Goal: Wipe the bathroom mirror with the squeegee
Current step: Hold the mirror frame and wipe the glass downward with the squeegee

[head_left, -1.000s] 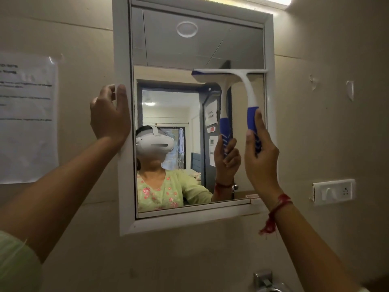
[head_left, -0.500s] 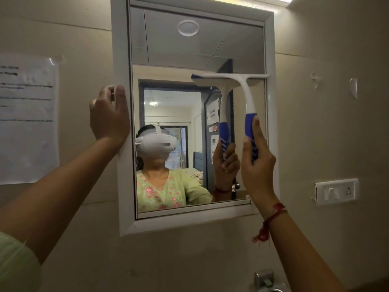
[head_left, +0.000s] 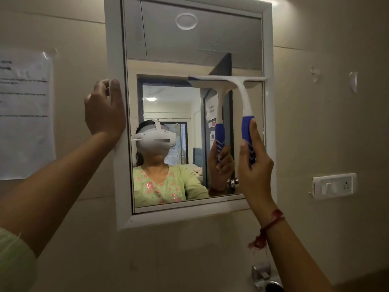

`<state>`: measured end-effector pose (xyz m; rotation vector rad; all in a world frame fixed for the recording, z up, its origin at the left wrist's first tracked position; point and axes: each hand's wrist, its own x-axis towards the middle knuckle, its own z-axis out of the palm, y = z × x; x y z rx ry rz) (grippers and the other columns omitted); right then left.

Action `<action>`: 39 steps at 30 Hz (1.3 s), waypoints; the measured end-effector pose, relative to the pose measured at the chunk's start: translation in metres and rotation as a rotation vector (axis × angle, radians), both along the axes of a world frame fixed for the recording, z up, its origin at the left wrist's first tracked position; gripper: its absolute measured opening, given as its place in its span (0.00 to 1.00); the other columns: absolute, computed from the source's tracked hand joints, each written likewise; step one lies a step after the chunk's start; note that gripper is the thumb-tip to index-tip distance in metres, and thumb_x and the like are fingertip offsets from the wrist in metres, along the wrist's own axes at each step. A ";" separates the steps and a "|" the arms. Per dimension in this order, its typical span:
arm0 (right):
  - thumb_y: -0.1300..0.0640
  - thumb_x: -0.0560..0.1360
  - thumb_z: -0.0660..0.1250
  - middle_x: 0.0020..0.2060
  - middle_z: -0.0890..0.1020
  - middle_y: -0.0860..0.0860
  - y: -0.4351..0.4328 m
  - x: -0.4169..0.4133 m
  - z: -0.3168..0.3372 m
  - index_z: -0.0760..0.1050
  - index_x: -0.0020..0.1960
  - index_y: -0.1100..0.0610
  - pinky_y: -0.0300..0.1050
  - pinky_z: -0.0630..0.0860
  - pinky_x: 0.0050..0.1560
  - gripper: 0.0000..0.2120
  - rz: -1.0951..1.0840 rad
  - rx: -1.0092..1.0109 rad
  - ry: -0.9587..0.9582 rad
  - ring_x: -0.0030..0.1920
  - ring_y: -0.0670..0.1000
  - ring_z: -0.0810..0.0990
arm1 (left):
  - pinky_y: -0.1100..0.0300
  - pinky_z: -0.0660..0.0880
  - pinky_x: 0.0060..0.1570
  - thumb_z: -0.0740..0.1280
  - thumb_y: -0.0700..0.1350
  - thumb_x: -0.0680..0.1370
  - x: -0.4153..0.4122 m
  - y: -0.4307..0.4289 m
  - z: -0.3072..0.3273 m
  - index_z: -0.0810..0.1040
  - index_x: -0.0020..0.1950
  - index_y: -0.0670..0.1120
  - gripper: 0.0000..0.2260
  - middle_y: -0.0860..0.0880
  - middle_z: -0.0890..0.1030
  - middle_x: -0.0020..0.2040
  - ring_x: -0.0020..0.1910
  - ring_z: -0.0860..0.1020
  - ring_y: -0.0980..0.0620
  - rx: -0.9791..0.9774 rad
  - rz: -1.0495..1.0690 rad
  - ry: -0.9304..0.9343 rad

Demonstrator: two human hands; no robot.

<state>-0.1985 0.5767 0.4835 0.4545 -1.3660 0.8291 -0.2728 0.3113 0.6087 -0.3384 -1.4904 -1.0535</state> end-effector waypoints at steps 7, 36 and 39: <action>0.53 0.80 0.56 0.42 0.76 0.39 0.001 0.000 -0.070 0.53 0.73 0.39 0.33 0.77 0.39 0.25 -0.017 0.029 -0.079 0.36 0.45 0.77 | 0.53 0.71 0.52 0.52 0.56 0.81 0.001 0.001 0.000 0.73 0.62 0.43 0.21 0.41 0.79 0.56 0.56 0.76 0.43 0.004 0.009 -0.004; 0.39 0.78 0.53 0.33 0.72 0.43 -0.010 0.020 -0.124 0.54 0.72 0.36 0.31 0.71 0.28 0.23 -0.011 -0.068 -0.152 0.28 0.45 0.70 | 0.56 0.70 0.49 0.52 0.55 0.81 0.002 0.002 0.000 0.73 0.60 0.43 0.20 0.41 0.80 0.54 0.54 0.76 0.44 0.005 0.032 0.016; 0.44 0.79 0.55 0.37 0.75 0.41 -0.009 0.021 -0.101 0.56 0.72 0.37 0.27 0.68 0.28 0.22 0.002 -0.062 -0.136 0.27 0.40 0.69 | 0.55 0.71 0.49 0.51 0.56 0.81 0.003 0.001 -0.001 0.74 0.60 0.43 0.20 0.41 0.80 0.54 0.53 0.76 0.44 0.008 0.025 0.016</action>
